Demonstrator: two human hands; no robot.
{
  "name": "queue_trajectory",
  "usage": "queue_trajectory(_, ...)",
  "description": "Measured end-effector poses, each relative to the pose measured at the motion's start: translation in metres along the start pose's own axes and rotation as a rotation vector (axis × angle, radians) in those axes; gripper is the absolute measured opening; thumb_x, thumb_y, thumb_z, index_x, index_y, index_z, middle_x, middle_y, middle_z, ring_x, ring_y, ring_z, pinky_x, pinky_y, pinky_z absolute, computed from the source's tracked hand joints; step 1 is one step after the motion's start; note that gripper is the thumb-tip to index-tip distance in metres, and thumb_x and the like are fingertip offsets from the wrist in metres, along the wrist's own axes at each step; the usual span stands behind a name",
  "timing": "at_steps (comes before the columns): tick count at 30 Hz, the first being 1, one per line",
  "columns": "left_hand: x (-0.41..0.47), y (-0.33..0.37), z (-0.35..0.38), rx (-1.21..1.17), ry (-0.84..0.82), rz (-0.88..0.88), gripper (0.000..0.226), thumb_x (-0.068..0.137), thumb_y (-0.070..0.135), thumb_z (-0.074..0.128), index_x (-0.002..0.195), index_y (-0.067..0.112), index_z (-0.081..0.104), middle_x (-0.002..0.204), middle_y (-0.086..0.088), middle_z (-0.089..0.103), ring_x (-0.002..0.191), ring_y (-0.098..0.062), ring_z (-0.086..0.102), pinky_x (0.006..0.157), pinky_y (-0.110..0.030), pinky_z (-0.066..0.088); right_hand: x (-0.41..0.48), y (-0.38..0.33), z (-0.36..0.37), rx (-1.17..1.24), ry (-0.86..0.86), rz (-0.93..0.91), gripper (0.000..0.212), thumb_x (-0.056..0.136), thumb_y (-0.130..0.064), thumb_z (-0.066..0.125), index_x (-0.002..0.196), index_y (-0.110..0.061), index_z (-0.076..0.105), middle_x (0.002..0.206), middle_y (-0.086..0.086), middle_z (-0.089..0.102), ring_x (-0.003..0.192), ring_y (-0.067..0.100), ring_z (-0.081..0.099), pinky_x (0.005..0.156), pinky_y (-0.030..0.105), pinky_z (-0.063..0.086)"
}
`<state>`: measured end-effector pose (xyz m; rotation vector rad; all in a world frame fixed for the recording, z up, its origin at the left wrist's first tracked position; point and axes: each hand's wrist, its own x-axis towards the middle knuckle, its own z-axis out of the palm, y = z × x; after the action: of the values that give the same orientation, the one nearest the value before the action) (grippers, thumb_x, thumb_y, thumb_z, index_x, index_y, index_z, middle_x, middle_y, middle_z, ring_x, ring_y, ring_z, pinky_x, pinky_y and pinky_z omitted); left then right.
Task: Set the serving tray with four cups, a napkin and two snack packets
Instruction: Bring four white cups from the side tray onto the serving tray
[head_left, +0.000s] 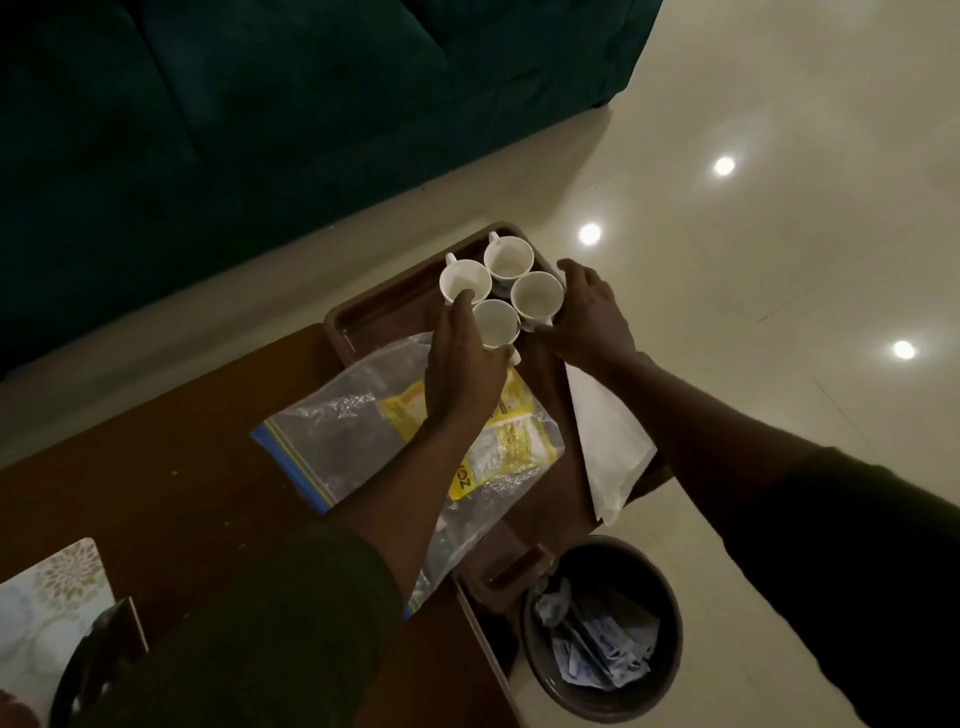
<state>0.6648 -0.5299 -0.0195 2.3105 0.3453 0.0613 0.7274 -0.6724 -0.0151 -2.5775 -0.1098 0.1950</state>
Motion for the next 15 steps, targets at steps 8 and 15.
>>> queue_trajectory(8, 0.016, 0.005, 0.029, 0.07, 0.009, -0.072, 0.08, 0.078, 0.023, 0.077, 0.142, 0.012, 0.031, 0.141, -0.017, 0.045, 0.126, -0.035, 0.049, 0.092, -0.041, 0.046, 0.018, 0.014, 0.019, -0.018, -0.073, 0.002, 0.086, 0.066, -0.041, 0.08, 0.136, -0.012, 0.039, 0.135, 0.011, 0.05, 0.122, 0.031, 0.048, 0.084, 0.042, 0.047)
queue_trajectory(15, 0.014, 0.013, 0.035, 0.071, 0.099, -0.11, 0.079, 0.074, 0.023, 0.078, 0.139, 0.011, 0.034, 0.129, -0.02, 0.056, 0.114, -0.038, 0.058, 0.085, -0.042, 0.05, 0.016, 0.015, 0.021, 0.044, -0.01, 0.03, 0.07, 0.064, -0.041, 0.078, 0.12, -0.013, 0.047, 0.118, 0.008, 0.06, 0.105, 0.028, 0.056, 0.07, 0.032, 0.041)
